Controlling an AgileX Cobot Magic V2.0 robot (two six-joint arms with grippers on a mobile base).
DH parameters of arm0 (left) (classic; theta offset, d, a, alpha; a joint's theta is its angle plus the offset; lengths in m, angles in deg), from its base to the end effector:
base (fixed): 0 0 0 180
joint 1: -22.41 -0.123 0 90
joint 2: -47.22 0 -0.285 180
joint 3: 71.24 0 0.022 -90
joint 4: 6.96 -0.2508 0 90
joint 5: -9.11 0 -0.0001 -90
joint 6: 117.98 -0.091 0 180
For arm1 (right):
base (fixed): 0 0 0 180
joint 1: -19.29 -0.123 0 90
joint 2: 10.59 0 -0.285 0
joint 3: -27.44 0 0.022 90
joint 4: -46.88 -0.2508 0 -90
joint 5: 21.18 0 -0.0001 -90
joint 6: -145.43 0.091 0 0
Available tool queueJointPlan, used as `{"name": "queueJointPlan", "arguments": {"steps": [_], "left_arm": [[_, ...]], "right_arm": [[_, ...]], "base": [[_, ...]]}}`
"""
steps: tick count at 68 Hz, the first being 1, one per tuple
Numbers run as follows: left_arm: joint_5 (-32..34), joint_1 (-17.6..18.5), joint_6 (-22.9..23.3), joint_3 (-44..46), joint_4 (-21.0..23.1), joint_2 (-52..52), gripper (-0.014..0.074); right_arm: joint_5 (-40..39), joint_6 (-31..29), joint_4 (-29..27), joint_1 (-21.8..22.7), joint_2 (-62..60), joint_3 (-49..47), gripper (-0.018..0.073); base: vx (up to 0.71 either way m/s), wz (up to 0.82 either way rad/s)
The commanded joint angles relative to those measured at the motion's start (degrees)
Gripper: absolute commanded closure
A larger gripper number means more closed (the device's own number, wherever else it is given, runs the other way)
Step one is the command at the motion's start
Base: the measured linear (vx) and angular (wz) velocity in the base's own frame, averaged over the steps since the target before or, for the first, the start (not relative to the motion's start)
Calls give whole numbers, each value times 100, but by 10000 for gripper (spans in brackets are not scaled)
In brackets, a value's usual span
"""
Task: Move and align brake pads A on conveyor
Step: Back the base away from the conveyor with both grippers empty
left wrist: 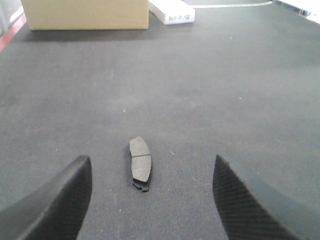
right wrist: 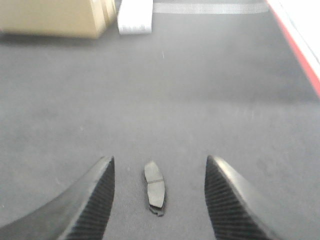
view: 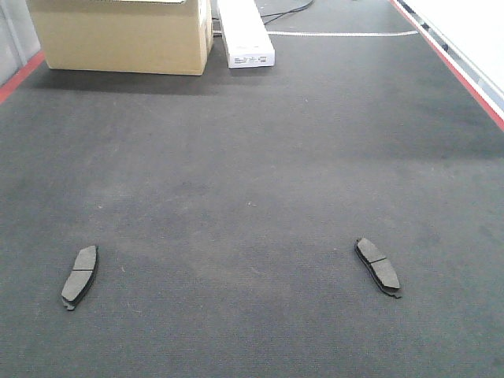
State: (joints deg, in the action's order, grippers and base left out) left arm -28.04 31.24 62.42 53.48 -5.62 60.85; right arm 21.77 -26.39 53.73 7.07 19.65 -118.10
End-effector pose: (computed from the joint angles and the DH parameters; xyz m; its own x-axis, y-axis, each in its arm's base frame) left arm 0.0359 -0.0069 0.2757 -0.2774 0.0172 -0.9606 0.1598 0.9867 -0.0285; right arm 0.0579 0.0050 0.3663 -0.3000 -0.0088 -0.9539 -0.1189 0.9925 0.0282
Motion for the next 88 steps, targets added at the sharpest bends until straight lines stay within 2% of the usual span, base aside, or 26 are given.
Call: {"name": "queueJointPlan", "arguments": {"steps": [1,10,28,88], "left_arm": [[472,35,20,152,-10,61,94],[485,35,20,152,-14,61,94],[483,35,25,152,32,61,94],[483,35,25,152,32,61,94]], "right_arm": [[-533,-127,35,21,-443,403,162],[-831,-320,-26,21,-797,1100,162],[-2039,-365,-26,21,-1317,1976,162],[-1858,-360,62,21,-1337,2046,162]], "base": [[0,0],[0,0],[0,0],[0,0]]}}
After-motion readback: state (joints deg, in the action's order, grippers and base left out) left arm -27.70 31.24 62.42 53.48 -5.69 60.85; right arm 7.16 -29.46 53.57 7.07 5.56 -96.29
